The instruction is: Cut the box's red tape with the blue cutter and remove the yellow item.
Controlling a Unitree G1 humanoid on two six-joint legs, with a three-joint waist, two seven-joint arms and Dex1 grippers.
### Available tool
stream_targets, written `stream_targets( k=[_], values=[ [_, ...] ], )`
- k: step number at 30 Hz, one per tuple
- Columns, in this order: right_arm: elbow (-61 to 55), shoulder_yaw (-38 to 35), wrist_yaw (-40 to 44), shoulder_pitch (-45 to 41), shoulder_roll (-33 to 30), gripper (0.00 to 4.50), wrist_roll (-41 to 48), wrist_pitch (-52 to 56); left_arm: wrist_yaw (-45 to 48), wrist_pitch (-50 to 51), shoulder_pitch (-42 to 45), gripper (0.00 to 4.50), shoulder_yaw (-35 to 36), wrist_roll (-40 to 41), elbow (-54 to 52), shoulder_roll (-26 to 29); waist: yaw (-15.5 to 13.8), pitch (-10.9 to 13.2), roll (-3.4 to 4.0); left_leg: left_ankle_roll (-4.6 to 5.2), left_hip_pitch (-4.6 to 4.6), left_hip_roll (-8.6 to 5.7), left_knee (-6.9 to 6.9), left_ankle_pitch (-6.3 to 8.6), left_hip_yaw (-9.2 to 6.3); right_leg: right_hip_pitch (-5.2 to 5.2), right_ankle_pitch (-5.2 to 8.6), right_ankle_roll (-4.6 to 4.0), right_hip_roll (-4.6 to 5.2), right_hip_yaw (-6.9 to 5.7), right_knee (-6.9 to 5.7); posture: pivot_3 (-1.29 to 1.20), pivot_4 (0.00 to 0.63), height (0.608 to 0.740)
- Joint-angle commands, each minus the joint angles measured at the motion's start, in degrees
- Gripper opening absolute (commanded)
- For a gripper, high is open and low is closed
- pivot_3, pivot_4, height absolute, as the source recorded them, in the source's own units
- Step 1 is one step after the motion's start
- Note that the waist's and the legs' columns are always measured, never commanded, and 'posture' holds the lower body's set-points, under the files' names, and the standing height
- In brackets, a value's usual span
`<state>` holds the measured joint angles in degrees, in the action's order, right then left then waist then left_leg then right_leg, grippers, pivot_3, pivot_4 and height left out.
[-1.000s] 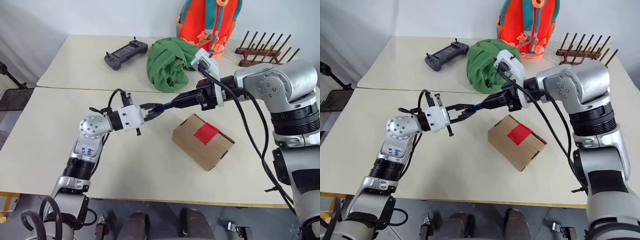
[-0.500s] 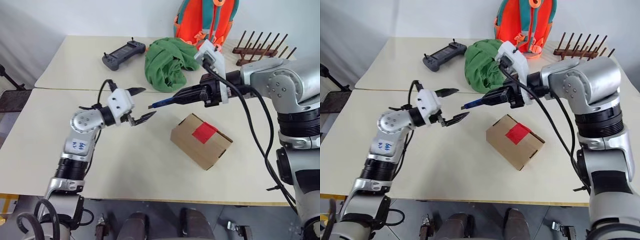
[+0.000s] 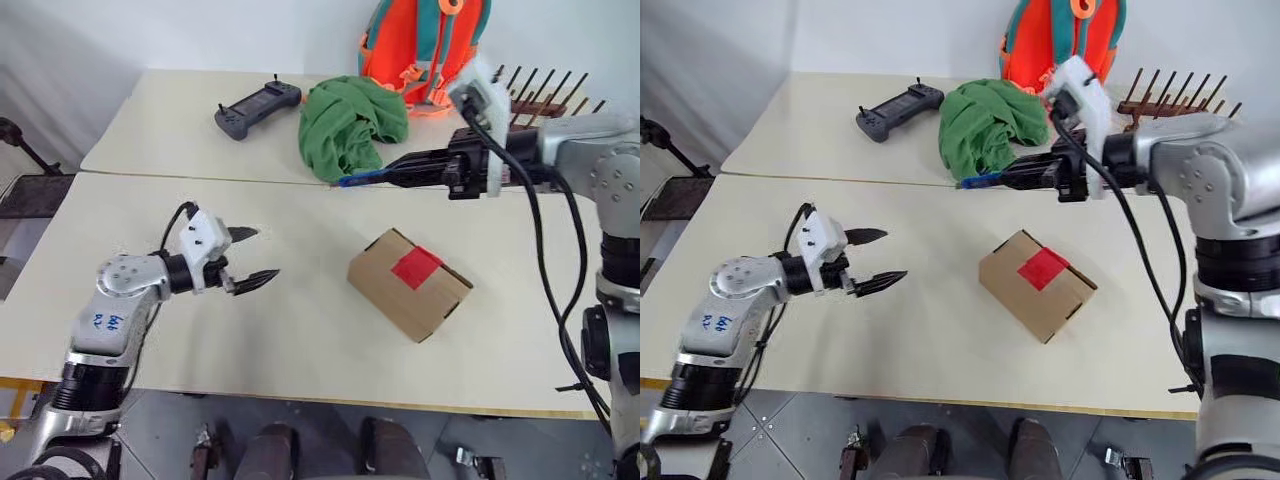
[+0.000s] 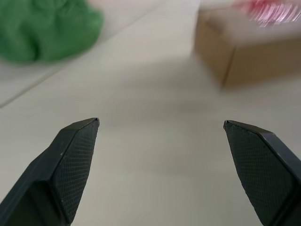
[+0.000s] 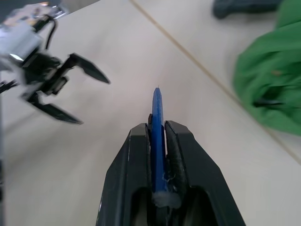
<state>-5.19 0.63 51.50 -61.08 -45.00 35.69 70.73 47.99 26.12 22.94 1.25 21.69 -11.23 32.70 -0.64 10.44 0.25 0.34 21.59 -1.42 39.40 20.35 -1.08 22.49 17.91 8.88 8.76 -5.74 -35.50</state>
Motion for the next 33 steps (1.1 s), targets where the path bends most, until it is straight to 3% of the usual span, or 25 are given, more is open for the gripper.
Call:
stream_targets(
  k=[1, 14, 23, 33],
  values=[
    [-4.59, -4.53, -1.86, 1.72, -1.82, 0.17, 1.09, -0.11, 0.25, 3.27, 1.32, 3.92, -2.08, 4.9, -6.5, -2.65, 0.07, 0.0, 0.0, 0.0, 0.0, 0.01, 0.0, 0.0, 0.0, 0.02, 0.0, 0.0, -0.01, 0.0, -0.01, 0.0, 0.15, 0.74],
    [-14.4, -14.59, -9.56, 10.8, -4.64, 0.17, 3.98, 3.61, -1.2, -0.7, 14.72, 0.11, -11.74, 0.2, 2.13, -15.09, -0.61, 0.01, -0.02, 0.01, 0.0, 0.04, 0.5, -0.01, 0.17, -0.07, -0.03, -0.05, -0.07, 0.2, -0.1, 0.0, 0.15, 0.74],
    [-21.01, -16.31, -11.21, 19.71, -9.21, 0.17, 4.51, 2.81, -4.54, 2.04, 22.6, 0.03, -20.13, -9.34, 10.53, -19.26, -0.85, 0.02, -0.03, 0.04, 0.02, 0.04, 0.55, 0.0, 0.3, -0.06, -0.03, -0.05, -0.11, 0.28, -0.09, 0.0, 0.15, 0.74],
    [-25.29, -15.39, -12.1, 24.82, -11.25, 0.17, 4.95, 1.82, -2.74, 19.58, 33.03, 0.03, -25.86, -13.5, 14.72, -17.61, -0.79, 0.03, -0.05, 0.07, 0.02, 0.04, 0.57, -0.02, 0.26, -0.03, -0.03, -0.05, -0.14, 0.45, -0.07, 0.0, 0.15, 0.74]
  ],
)
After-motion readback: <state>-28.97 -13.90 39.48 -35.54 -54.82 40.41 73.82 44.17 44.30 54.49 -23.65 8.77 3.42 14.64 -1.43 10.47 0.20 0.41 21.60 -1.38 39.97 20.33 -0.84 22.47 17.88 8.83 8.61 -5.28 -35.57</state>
